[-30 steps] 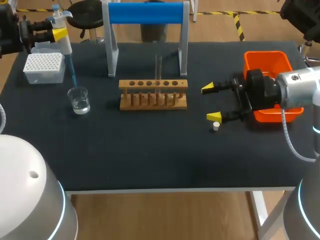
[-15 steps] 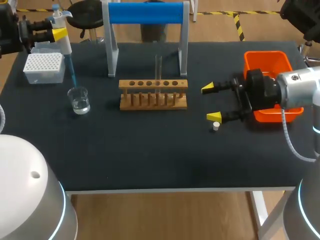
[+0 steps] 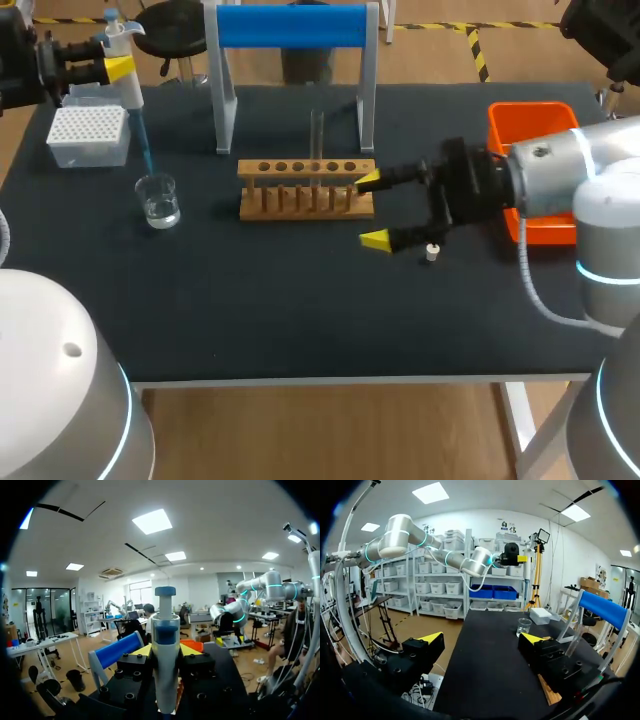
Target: Invert the test tube, pick up the pipette, mount the tip to pipette, aspirate from beaker and dispense into the tube, eject the tip, return the pipette, and cap with the stopper.
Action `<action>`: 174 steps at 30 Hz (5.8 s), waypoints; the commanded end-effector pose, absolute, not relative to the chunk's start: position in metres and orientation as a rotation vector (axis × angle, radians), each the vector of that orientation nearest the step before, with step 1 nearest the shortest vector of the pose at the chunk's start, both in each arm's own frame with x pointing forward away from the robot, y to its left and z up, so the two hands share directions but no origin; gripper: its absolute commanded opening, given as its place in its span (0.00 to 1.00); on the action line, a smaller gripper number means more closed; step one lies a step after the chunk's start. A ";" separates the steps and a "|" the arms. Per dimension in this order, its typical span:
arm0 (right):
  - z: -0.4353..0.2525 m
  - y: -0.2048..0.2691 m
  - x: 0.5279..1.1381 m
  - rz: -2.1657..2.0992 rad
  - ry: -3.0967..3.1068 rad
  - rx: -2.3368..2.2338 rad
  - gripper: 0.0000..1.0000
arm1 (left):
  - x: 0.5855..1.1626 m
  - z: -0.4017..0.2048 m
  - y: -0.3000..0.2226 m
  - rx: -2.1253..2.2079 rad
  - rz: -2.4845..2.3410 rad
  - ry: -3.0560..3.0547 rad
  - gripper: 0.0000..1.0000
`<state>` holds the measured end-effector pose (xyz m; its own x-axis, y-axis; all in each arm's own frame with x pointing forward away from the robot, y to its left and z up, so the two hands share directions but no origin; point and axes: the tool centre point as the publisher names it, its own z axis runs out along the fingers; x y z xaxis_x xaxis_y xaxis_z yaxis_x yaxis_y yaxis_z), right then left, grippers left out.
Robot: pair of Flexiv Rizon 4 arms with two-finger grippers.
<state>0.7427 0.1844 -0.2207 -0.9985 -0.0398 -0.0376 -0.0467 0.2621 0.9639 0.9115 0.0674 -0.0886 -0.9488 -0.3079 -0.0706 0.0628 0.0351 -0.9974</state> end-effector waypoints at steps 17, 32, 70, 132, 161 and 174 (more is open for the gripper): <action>-0.243 0.319 0.753 1.715 2.565 0.047 1.00 | 0.911 -0.089 0.067 -0.250 -1.997 2.046 0.00; -0.250 0.354 0.761 1.664 2.555 0.098 1.00 | 0.911 -0.089 0.067 -0.250 -1.997 2.046 0.00; -0.309 0.372 0.806 1.570 2.474 0.309 1.00 | 0.911 -0.089 0.067 -0.250 -1.997 2.046 0.00; -0.323 0.374 0.813 1.509 2.465 0.332 1.00 | 0.911 -0.089 0.067 -0.250 -1.997 2.046 0.00; -0.323 0.374 0.813 1.509 2.465 0.332 1.00 | 0.924 -0.125 0.077 -0.240 -2.008 1.992 0.00; -0.323 0.374 0.813 1.509 2.465 0.332 1.00 | 0.930 -0.142 0.081 -0.260 -2.019 1.989 0.00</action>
